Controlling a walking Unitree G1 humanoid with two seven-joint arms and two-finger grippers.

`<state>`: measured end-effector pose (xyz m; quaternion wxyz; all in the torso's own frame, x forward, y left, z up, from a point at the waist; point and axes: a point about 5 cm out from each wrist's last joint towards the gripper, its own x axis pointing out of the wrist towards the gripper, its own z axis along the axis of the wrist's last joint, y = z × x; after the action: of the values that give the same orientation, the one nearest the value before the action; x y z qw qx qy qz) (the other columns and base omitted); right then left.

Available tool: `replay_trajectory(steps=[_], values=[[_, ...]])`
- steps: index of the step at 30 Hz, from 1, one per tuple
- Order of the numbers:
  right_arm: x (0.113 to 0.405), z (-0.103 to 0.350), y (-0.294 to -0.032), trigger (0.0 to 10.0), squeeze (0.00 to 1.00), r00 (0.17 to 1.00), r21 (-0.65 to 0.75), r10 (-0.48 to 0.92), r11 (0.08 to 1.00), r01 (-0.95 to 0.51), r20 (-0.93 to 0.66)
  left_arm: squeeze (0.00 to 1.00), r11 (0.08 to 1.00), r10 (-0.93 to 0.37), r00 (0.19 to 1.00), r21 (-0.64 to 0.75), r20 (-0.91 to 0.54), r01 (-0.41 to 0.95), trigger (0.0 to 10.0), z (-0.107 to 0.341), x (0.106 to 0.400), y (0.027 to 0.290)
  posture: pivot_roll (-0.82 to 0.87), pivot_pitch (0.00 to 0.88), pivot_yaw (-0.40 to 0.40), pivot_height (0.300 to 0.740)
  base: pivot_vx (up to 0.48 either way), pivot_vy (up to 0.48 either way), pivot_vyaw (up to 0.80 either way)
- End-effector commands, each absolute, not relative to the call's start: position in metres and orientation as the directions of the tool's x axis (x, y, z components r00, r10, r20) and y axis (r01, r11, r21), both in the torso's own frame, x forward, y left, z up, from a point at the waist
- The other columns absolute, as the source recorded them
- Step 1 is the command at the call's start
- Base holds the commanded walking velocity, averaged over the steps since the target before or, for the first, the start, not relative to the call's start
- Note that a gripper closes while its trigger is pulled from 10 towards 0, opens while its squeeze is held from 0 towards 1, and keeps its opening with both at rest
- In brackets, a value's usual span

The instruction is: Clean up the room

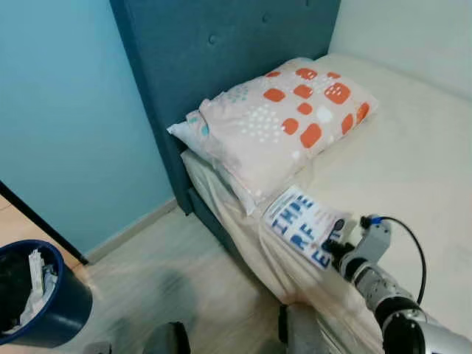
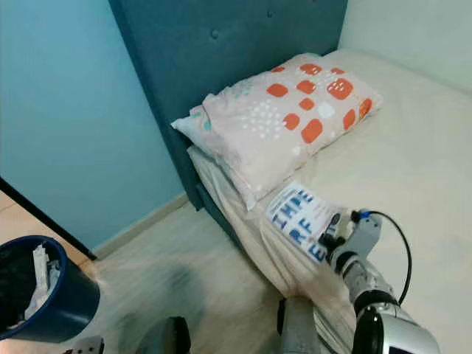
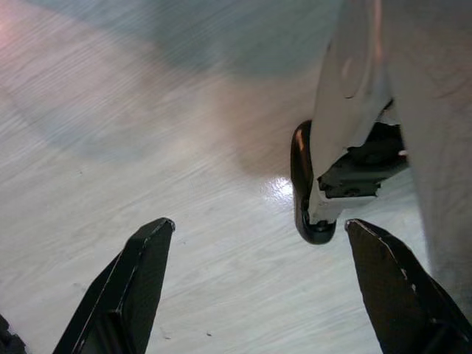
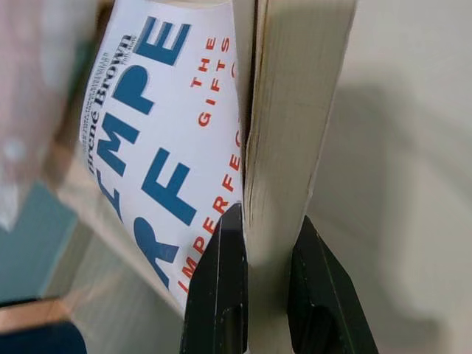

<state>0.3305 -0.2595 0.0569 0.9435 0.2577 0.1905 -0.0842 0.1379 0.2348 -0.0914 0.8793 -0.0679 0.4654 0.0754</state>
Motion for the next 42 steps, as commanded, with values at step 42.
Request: replay_trajectory(steps=[42], values=[[0.317,0.041,-0.261,10.0,0.00,0.873,0.510,0.016,0.817,0.270,-0.488,0.00,0.984,0.054,0.539,-0.047,-0.841,-0.172,10.0,-0.094,0.131,0.234,0.00,0.239,0.044,0.602,0.000,0.000,0.00]])
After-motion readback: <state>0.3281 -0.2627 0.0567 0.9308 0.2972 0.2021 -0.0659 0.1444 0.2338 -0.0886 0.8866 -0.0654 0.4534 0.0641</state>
